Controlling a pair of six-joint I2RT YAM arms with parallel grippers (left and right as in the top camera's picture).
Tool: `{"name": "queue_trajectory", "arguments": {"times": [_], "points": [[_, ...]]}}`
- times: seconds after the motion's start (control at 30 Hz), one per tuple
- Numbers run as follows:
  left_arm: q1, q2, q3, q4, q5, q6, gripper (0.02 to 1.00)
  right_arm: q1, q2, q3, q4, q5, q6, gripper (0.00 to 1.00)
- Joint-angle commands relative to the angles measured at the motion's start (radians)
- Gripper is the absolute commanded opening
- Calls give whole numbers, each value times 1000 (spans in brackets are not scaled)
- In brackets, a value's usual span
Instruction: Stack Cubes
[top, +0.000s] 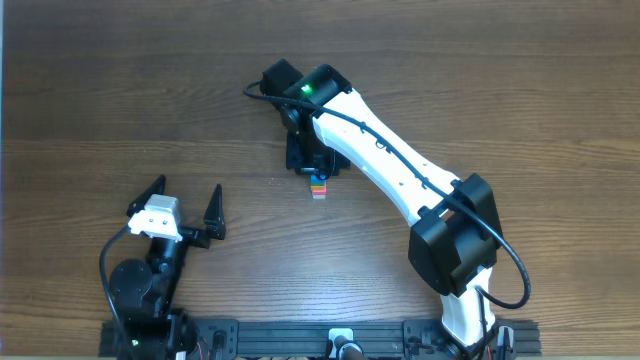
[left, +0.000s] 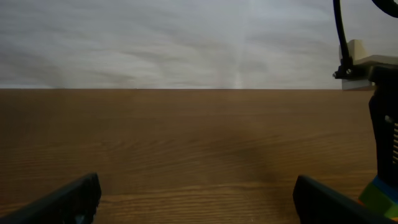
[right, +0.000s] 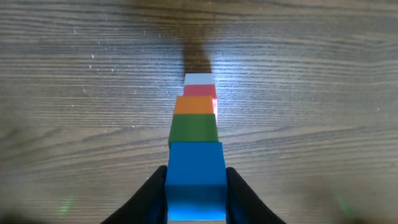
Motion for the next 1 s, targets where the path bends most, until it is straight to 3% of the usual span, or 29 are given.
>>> {"name": "queue_trajectory", "arguments": {"times": [0.03, 0.2, 0.27, 0.33, 0.6, 0.83, 1.0], "points": [[5, -5, -5, -1, 5, 15, 1000, -5, -24, -11, 3, 21, 9, 428], [5, -5, -5, -1, 5, 15, 1000, -5, -24, -11, 3, 21, 9, 549], [5, -5, -5, -1, 5, 15, 1000, -5, -24, -11, 4, 21, 9, 665], [5, -5, -5, -1, 5, 15, 1000, -6, -24, -10, 11, 21, 8, 982], [5, -5, -5, -1, 6, 15, 998, -111, -24, -10, 121, 90, -118, 991], [5, -5, -5, -1, 5, 15, 1000, -360, -28, -10, 289, 140, -337, 991], [5, -5, -5, -1, 5, 15, 1000, -436, -85, -10, 321, 251, -431, 993]]}}
